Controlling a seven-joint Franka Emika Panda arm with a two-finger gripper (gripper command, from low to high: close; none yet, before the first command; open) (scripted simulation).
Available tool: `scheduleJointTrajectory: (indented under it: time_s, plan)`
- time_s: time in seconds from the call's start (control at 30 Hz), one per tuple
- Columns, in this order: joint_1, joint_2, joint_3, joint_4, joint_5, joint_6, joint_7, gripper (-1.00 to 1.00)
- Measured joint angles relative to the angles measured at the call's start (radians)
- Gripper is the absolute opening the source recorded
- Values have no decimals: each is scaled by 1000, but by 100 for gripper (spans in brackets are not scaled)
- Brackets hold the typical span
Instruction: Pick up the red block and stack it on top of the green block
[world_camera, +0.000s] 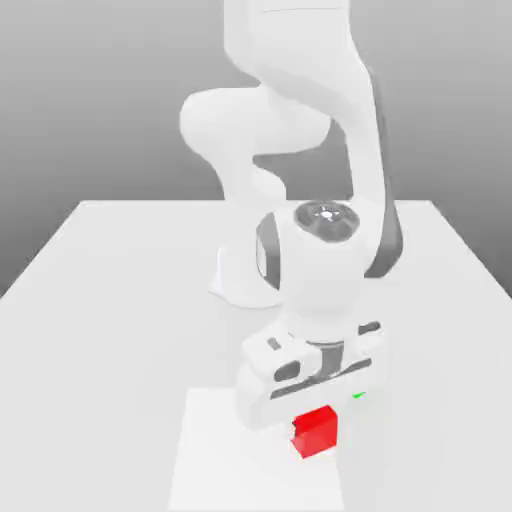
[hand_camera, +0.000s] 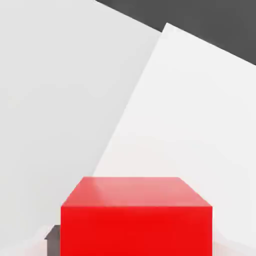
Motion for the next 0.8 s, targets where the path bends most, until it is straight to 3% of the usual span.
scheduleJointTrajectory:
  time_s: [0.17,0.47,0.77,0.8]
  plan:
    - [21,-175,20,-42,20,-133,-43,-100]
    - [247,-502,60,-275,79,-227,-412,-100]
    - [268,-267,68,-298,44,30,-437,-100]
    - [267,-245,66,-297,36,51,-431,100]
